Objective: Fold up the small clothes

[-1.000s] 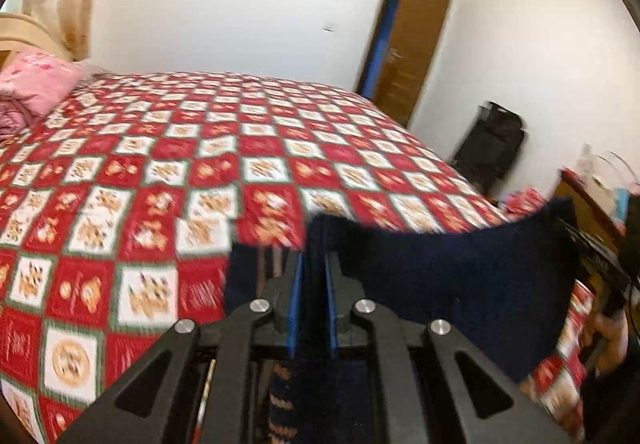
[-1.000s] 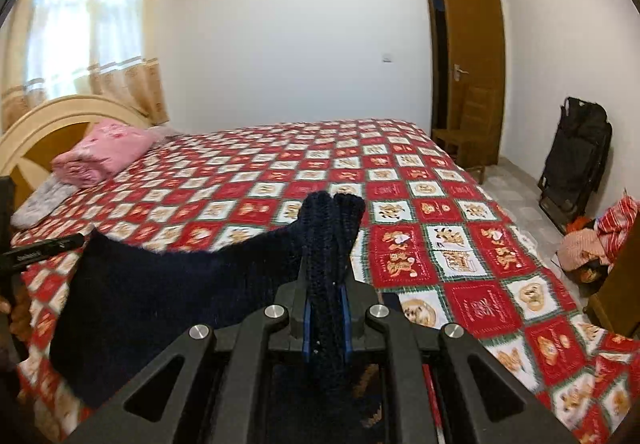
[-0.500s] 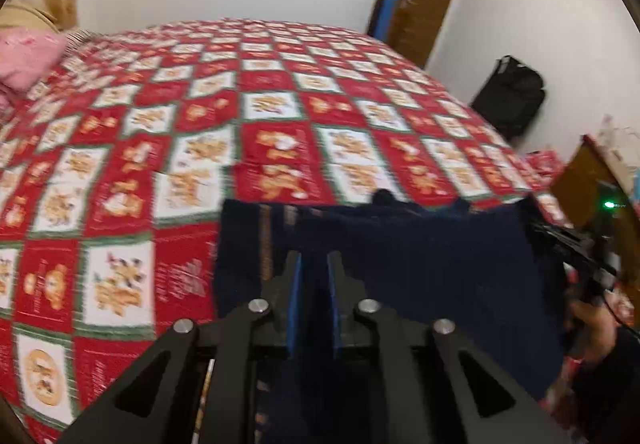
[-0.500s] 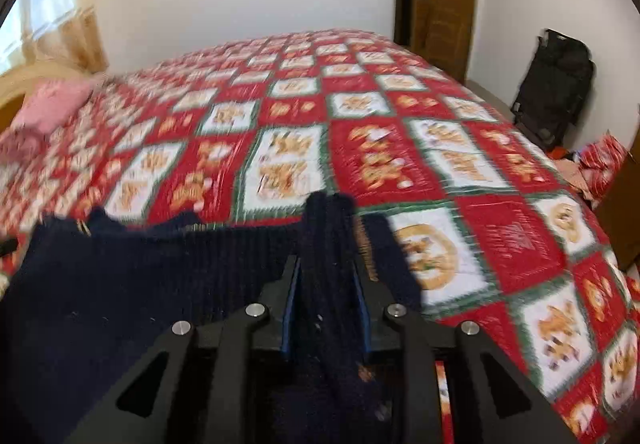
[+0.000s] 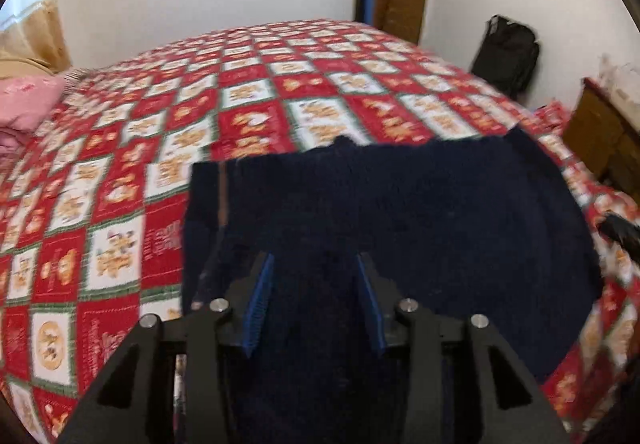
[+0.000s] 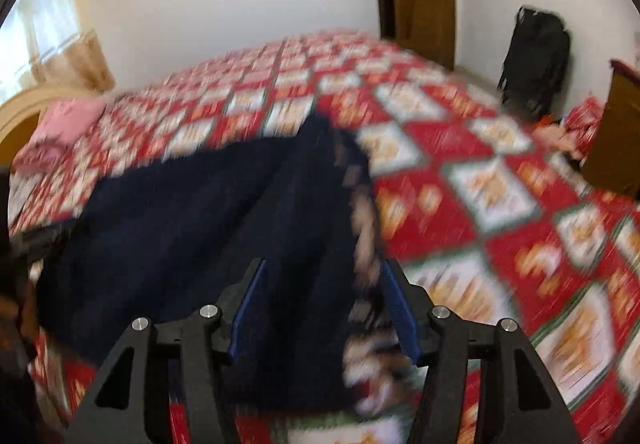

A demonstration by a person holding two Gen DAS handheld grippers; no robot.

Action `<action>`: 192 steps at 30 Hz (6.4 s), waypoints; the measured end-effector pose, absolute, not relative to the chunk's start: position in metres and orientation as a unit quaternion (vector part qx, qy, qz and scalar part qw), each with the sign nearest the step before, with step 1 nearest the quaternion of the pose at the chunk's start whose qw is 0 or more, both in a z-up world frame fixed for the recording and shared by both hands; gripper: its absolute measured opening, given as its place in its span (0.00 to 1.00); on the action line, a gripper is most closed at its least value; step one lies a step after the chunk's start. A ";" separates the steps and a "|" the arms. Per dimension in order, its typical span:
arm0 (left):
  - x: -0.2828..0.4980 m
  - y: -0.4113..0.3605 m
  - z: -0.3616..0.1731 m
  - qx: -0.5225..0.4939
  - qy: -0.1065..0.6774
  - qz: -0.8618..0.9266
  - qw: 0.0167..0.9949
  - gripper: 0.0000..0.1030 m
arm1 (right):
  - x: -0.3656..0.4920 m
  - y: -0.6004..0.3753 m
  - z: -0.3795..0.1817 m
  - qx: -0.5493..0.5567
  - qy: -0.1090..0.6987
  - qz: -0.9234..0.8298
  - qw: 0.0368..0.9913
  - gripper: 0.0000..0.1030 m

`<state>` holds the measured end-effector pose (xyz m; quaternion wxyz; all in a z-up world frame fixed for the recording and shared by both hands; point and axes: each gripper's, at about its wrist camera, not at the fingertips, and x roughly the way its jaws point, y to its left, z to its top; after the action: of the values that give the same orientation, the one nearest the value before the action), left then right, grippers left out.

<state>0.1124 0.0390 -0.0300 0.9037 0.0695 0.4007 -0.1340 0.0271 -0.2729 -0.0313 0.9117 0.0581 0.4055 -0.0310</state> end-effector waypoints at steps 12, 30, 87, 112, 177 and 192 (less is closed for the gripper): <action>0.121 0.090 -0.019 0.029 0.387 -0.020 0.921 0.46 | 0.002 -0.272 -0.029 0.037 0.395 -0.062 0.916 0.48; 0.073 0.107 -0.048 -0.034 0.443 -0.044 0.895 0.62 | 0.170 -0.028 -0.043 0.000 0.396 0.211 0.894 0.22; 0.012 0.120 -0.037 -0.059 0.376 0.028 0.924 0.83 | -0.015 -0.123 -0.081 0.044 0.358 0.109 0.926 0.25; 0.032 0.120 -0.061 -0.151 0.414 -0.042 0.897 0.19 | -0.014 -0.096 -0.056 -0.011 0.315 0.161 0.935 0.27; 0.023 0.128 -0.055 -0.262 0.347 -0.105 0.894 0.17 | 0.230 0.106 -0.075 -0.149 0.592 0.224 0.760 0.77; 0.011 0.110 -0.035 -0.239 0.329 -0.123 0.905 0.17 | 0.221 0.053 -0.044 -0.149 0.542 0.247 0.789 0.21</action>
<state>0.0109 0.1095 -0.0349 0.9053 -0.2387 0.3290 -0.1231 0.2209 0.0533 -0.0444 0.7892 -0.1492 0.5420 0.2474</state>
